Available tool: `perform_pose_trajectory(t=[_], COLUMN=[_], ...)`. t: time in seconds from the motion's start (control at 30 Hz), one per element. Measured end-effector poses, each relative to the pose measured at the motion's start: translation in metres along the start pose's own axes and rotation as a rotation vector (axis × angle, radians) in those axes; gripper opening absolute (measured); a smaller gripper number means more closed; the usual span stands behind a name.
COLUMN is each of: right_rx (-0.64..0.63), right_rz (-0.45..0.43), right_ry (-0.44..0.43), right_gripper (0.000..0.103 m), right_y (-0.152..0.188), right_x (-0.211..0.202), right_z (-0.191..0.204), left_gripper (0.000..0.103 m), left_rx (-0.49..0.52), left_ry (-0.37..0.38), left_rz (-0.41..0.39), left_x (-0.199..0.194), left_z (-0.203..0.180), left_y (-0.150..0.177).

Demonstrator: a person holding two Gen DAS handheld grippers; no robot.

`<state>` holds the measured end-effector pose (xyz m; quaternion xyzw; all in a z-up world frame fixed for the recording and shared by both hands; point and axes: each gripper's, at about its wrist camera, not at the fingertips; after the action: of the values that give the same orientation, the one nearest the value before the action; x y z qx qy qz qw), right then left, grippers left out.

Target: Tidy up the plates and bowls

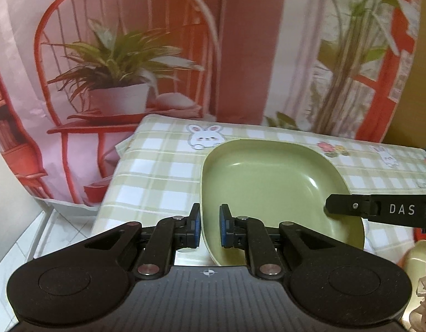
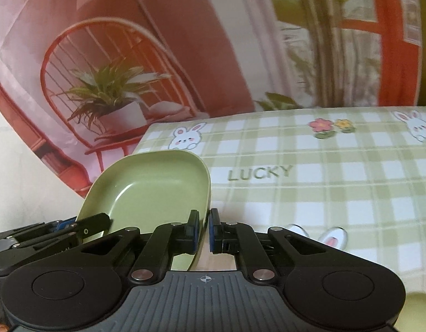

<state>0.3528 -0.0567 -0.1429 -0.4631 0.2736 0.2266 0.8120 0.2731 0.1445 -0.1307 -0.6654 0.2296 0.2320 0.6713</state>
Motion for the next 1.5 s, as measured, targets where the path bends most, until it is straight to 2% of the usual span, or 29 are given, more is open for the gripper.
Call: perform_pose_trajectory(t=[0.83, 1.5], right_rx=[0.113, 0.140], right_rz=[-0.102, -0.136], right_ry=[0.018, 0.030], right_gripper=[0.008, 0.010], right_y=[0.015, 0.042], right_x=[-0.109, -0.173], right_z=[-0.101, -0.158], left_gripper=[0.015, 0.015], left_rx=[0.065, 0.093], left_ry=[0.131, 0.237], left_rz=[-0.003, 0.005], left_x=[-0.035, -0.057], left_z=[-0.107, -0.162], left_y=[0.008, 0.027])
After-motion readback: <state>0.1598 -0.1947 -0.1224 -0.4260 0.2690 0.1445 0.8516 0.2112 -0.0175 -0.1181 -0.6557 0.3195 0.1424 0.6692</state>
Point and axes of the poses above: each gripper's, at about its wrist camera, not at the fingertips, and x roughly the way its jaws point, z to its left, y to its underside, and after that the axes turned 6 degrees about -z, right-handed
